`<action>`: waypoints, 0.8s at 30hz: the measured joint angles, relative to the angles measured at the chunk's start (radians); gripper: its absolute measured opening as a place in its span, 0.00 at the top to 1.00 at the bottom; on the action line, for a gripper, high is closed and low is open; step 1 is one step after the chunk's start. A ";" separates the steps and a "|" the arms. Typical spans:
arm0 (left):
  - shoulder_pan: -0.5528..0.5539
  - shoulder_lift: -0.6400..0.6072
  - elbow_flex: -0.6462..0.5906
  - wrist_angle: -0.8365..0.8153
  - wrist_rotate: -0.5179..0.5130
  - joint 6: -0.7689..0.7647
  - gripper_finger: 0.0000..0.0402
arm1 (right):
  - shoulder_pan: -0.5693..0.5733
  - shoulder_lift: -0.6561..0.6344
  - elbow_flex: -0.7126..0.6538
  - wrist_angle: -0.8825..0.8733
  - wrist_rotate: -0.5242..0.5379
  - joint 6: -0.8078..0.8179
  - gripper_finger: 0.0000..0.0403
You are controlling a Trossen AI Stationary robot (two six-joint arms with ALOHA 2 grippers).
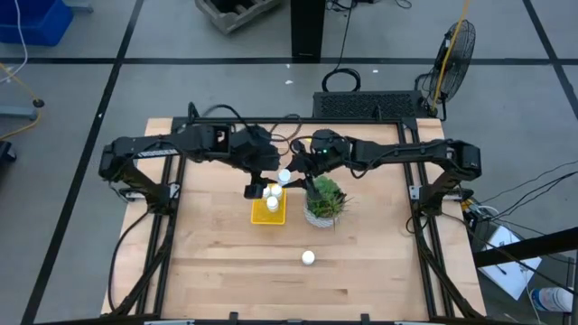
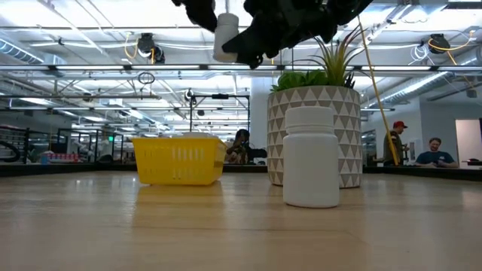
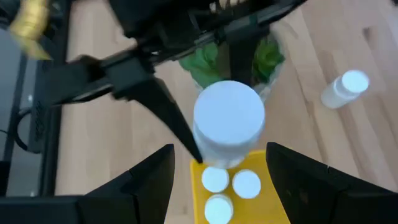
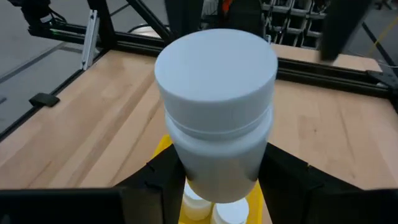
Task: Pick and place pill bottles into a basket
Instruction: Put the white medicine bottle into the yellow basket
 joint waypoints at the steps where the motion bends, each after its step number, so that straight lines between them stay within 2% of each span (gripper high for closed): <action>1: 0.001 0.011 0.000 -0.001 0.000 0.003 0.36 | 0.000 0.005 0.000 0.005 0.000 0.000 0.60; 24: -0.003 0.040 0.003 0.002 0.013 0.001 0.36 | 0.009 0.025 -0.001 0.036 -0.025 0.009 0.60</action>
